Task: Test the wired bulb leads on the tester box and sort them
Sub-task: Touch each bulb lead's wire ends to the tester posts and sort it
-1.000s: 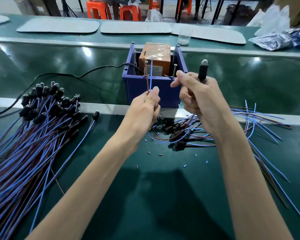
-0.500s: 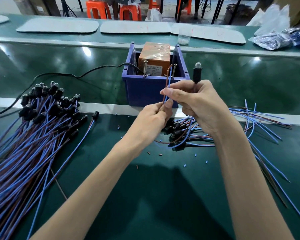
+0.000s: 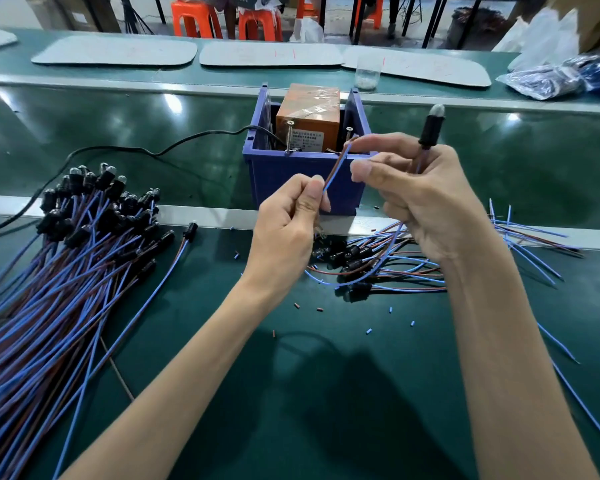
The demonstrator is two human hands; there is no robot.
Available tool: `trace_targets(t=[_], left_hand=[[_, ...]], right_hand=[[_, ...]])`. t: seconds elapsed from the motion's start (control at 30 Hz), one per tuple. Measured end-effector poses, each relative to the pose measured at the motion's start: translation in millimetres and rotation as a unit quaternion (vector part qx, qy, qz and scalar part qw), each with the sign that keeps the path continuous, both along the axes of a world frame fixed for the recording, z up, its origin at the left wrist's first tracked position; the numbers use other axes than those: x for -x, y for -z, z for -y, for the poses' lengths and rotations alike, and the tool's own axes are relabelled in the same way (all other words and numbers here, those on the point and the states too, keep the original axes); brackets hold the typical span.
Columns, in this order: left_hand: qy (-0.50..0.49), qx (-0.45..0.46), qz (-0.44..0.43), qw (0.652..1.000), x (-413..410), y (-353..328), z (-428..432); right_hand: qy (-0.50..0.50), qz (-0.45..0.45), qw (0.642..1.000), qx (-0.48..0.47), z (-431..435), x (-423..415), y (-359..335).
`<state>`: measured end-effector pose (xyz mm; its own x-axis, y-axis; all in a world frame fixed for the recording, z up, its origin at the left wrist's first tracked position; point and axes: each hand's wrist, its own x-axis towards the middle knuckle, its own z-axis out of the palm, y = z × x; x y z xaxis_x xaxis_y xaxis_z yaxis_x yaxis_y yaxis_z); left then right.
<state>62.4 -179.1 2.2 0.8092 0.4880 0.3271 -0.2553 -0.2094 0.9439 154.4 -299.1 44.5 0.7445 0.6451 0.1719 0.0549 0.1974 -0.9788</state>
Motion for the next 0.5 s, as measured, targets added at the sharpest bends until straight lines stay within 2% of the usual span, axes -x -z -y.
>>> trace_targets(t=[0.23,0.5], left_hand=[[-0.021,-0.019,-0.019,0.999,-0.9,1.1,-2.3],[-0.021,-0.056,-0.043,0.997,0.1,1.6,-4.0]], right_hand=[[0.077,0.040,0.996,-0.005,2.2,4.0,-7.9],[0.097,0.079,0.992,0.023,1.1,4.9,-7.6]])
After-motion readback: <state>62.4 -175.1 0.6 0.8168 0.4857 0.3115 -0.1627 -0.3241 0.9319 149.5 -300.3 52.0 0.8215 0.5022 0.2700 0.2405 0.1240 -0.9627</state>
